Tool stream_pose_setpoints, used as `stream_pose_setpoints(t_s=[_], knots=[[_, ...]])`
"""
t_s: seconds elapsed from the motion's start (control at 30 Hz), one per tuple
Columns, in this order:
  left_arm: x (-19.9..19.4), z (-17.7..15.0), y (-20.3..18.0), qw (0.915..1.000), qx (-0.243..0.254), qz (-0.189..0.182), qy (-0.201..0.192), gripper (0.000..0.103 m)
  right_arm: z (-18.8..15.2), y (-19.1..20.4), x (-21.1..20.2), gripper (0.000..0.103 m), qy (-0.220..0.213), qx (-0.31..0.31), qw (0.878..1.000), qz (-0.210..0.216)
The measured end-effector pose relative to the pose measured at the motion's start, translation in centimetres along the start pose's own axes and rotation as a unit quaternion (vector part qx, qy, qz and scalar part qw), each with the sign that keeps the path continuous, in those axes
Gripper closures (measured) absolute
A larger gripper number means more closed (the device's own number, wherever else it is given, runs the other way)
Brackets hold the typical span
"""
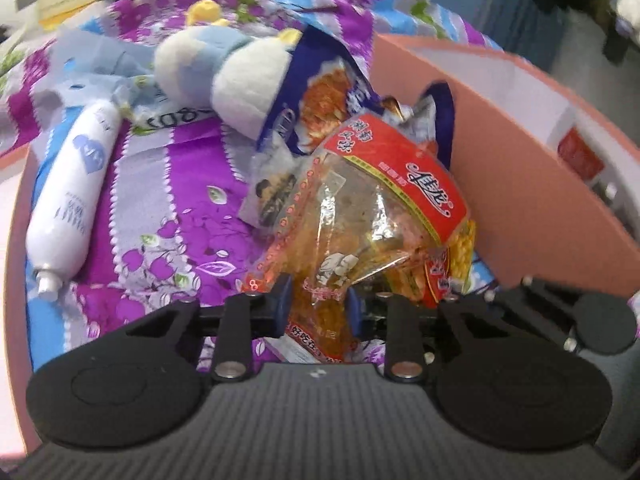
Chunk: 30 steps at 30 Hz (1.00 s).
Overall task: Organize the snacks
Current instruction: 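Grasp the red-labelled clear spicy-strip bag with the left gripper while the right grasps the red sausage packet, then lift both held packets and carry them over the open pink box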
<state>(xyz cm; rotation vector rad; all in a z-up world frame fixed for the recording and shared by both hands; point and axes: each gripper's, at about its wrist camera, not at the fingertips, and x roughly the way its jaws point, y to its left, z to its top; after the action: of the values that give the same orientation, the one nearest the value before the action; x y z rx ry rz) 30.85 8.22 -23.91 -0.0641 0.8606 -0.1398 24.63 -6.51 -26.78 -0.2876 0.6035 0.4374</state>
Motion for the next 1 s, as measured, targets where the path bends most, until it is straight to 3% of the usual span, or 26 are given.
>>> stream_pose_setpoints(t_s=[0.2,0.47,0.9,1.0], knots=[[-3.7,-0.6,-0.4,0.9980,-0.060,-0.004,-0.017,0.077,0.2,0.1,-3.6,0.073,0.000,0.007,1.000,0.004],[-9.0,-2.8,-0.6,0.9927,-0.115,0.020,-0.029,0.079,0.0,-0.3,-7.9,0.075,0.002,0.022,1.000,0.008],[-15.2,-8.3,-2.2,0.9802,-0.181,0.079,-0.020,0.080,-0.6,-1.8,-14.3,0.075,0.007,0.032,0.999,-0.001],[-15.5,-9.6,-2.4,0.9775,-0.197,0.075,-0.005,0.080,-1.1,-2.2,-16.0,0.075,0.008,0.044,0.999,0.000]])
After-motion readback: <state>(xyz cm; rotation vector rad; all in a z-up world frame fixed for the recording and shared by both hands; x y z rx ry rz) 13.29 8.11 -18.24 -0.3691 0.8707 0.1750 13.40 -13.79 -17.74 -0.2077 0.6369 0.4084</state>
